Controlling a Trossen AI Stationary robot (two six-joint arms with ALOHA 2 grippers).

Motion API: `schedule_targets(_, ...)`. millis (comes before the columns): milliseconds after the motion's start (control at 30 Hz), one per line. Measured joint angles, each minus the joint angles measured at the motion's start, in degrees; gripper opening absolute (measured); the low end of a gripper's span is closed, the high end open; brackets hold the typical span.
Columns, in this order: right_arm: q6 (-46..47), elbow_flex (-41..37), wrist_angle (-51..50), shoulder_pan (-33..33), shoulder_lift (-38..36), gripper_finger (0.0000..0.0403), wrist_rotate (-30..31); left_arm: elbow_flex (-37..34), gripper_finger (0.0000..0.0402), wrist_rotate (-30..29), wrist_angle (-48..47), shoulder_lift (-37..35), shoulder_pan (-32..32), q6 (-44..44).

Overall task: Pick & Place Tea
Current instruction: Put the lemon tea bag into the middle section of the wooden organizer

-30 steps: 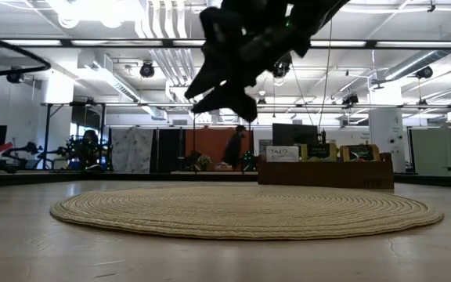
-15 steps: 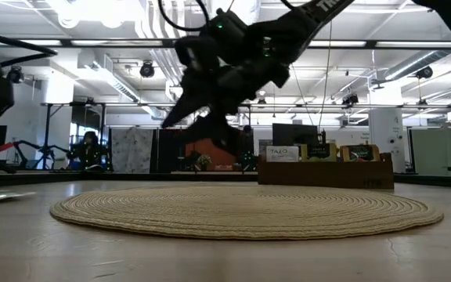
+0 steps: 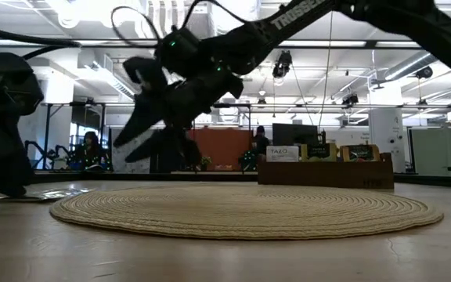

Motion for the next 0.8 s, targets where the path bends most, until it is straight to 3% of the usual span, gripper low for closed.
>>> schedule_targets(233,-8.3,10.9,-13.3,0.0,5.7,0.0137,-0.6,-0.1,0.0145,-10.8,0.9,2.1,0.2,0.1)
schedule_targets(467,-7.7,13.8,-15.7,-0.1,8.4,0.0137,-0.6,-0.1,0.0145,-12.2,2.3,3.7,0.7,0.4)
schedule_targets(800,-7.7,13.3,-15.9,-0.2,8.6,0.0137,0.1,-0.9,0.0145,-13.3,11.8,6.4,2.1,6.0)
